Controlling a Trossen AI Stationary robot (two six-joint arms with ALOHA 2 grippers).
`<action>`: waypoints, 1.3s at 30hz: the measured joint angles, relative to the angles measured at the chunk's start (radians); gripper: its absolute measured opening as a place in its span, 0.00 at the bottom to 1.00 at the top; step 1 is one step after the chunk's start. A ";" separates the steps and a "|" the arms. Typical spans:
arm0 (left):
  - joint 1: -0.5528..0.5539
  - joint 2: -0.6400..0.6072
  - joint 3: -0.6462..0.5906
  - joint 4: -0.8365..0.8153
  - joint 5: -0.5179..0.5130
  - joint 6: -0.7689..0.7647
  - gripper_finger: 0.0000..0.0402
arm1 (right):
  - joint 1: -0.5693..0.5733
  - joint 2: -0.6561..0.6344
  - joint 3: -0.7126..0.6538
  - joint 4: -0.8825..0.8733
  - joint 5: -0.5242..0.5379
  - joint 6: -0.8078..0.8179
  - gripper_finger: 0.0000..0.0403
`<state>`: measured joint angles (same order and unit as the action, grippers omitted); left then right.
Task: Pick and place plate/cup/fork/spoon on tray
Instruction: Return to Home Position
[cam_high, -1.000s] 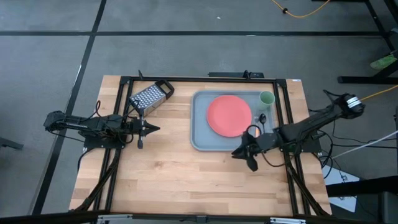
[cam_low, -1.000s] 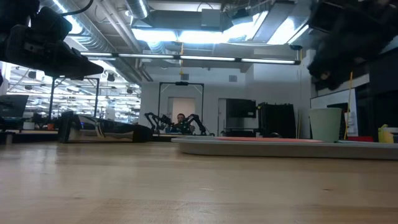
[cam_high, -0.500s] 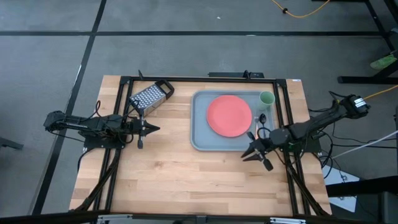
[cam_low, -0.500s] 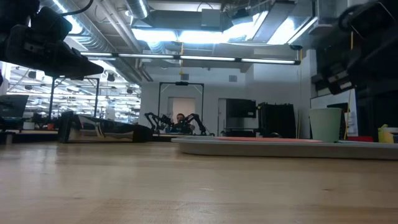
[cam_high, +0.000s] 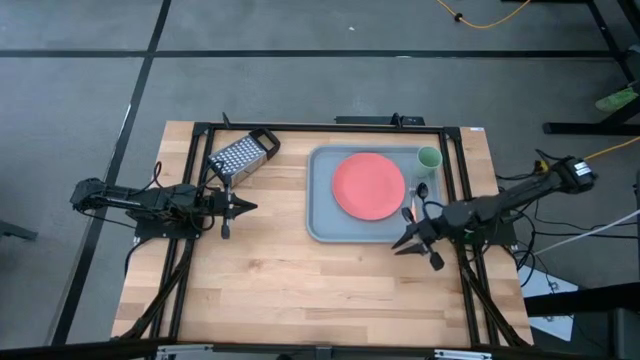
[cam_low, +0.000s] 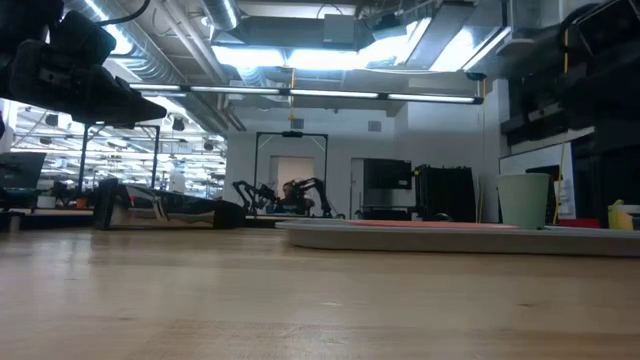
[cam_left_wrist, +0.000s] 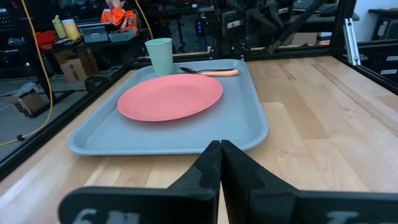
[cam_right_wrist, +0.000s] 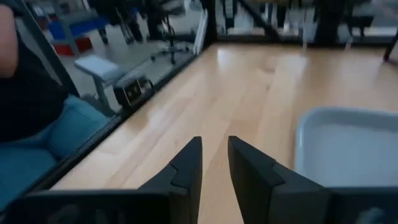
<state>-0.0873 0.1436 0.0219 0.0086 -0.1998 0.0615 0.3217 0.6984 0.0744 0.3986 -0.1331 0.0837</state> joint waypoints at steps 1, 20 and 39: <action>0.000 0.000 0.000 0.000 0.000 0.000 0.00 | -0.007 -0.022 -0.004 0.000 -0.011 -0.014 0.20; 0.000 0.000 0.000 0.000 -0.001 0.000 0.00 | -0.157 -0.494 -0.067 -0.161 -0.052 -0.084 0.20; 0.000 0.000 0.000 0.000 -0.001 0.000 0.00 | -0.195 -0.690 -0.067 -0.358 -0.017 -0.054 0.20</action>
<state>-0.0872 0.1432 0.0219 0.0090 -0.2008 0.0612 0.1272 0.0081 0.0071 0.0410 -0.1505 0.0299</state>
